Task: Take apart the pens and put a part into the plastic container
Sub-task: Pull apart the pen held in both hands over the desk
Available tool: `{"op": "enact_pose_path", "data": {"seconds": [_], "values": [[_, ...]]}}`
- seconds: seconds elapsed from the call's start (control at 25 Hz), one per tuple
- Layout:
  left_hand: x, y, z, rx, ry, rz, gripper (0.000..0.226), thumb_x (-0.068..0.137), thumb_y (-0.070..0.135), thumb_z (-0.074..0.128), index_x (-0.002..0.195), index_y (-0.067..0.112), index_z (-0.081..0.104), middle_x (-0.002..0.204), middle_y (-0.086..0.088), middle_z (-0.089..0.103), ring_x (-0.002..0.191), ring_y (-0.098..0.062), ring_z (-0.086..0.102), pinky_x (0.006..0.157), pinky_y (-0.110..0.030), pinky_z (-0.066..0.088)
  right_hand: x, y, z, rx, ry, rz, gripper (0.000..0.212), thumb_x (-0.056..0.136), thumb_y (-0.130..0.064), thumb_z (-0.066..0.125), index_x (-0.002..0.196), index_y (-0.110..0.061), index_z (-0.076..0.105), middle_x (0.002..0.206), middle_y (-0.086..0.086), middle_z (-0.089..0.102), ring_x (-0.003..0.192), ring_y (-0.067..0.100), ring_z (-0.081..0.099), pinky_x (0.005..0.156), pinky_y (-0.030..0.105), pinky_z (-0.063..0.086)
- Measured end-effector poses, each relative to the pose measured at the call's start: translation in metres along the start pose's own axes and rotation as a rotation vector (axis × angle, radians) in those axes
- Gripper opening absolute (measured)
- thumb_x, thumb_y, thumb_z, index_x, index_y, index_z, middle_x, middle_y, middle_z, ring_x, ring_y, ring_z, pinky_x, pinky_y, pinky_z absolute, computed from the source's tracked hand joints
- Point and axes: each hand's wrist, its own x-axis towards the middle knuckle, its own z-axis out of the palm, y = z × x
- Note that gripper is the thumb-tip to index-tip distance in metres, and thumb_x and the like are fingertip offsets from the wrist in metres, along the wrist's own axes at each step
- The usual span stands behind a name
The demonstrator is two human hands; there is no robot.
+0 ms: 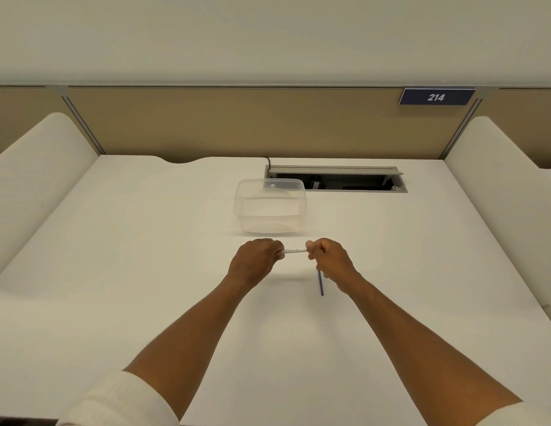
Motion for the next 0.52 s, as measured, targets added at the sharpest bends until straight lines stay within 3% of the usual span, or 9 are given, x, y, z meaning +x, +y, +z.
{"op": "enact_pose_path", "data": {"seconds": [0.12,0.32,0.52], "values": [[0.0018,0.0001,-0.0041,0.003,0.005,0.005,0.012,0.095,0.029,0.056,0.09,0.021,0.064,0.077,0.002,0.062,0.07,-0.023,0.054,0.058,-0.032,0.041,0.0011,-0.0045,0.0015,-0.042,0.009,0.007,0.04,0.097,-0.04,0.053,0.077,-0.007,0.064,0.069,-0.002,0.064,0.059,0.014,0.052,0.057,0.024,0.041],[0.0015,-0.0016,-0.0073,0.012,0.007,0.003,0.012,0.095,0.029,0.056,0.092,0.021,0.064,0.077,0.002,0.062,0.07,-0.023,0.054,0.058,-0.033,0.041,0.0034,-0.0052,-0.0028,-0.01,-0.007,-0.052,0.014,0.089,-0.029,0.066,0.085,-0.015,0.066,0.08,-0.005,0.065,0.069,0.015,0.058,0.062,0.026,0.046],[0.0026,0.0012,-0.0081,0.005,0.004,0.015,0.012,0.095,0.029,0.057,0.09,0.02,0.064,0.075,0.002,0.061,0.069,-0.023,0.054,0.058,-0.034,0.044,0.004,-0.0109,-0.0062,-0.04,-0.066,0.04,0.042,0.094,-0.045,0.054,0.078,-0.008,0.066,0.068,0.002,0.064,0.057,0.017,0.053,0.046,0.024,0.039]]}}
